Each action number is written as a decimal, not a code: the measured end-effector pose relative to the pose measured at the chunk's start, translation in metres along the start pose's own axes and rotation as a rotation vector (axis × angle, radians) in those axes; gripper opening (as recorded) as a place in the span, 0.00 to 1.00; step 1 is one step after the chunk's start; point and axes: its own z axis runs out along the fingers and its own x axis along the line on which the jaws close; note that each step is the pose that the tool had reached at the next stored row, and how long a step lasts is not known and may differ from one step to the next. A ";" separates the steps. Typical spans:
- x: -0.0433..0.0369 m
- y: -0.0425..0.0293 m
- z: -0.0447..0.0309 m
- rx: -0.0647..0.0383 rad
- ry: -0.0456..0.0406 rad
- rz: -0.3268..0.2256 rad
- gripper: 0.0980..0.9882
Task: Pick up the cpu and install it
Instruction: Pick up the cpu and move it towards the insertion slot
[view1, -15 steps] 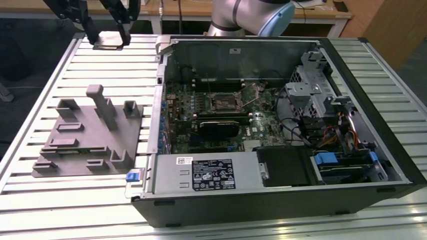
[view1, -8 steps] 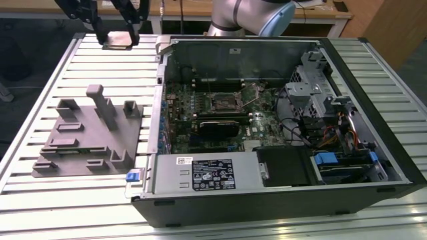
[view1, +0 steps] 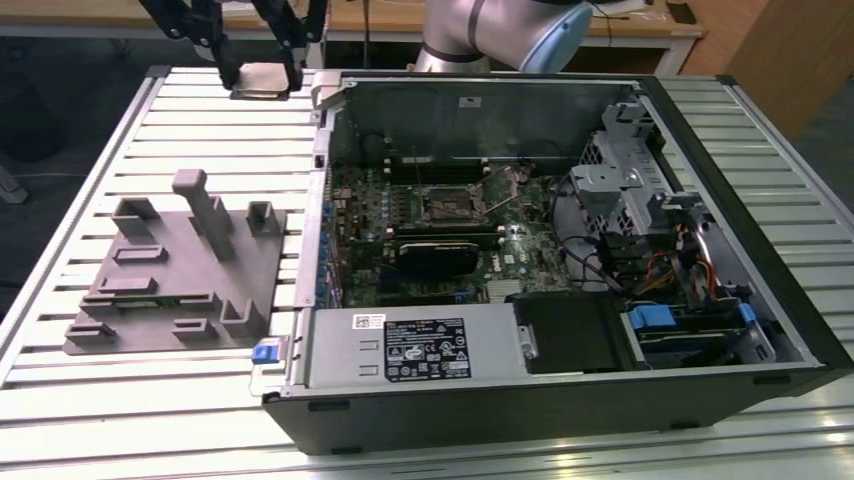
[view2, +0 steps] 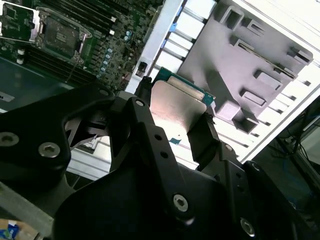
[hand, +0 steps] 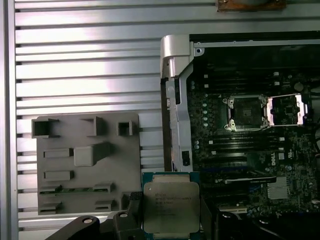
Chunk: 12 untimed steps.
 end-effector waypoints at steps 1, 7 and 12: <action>-0.0021 0.0001 0.0001 0.000 0.0000 0.000 0.50; -0.0147 0.0010 0.0004 0.000 0.0000 0.000 0.50; -0.0254 0.0017 0.0007 0.000 0.0000 0.000 0.50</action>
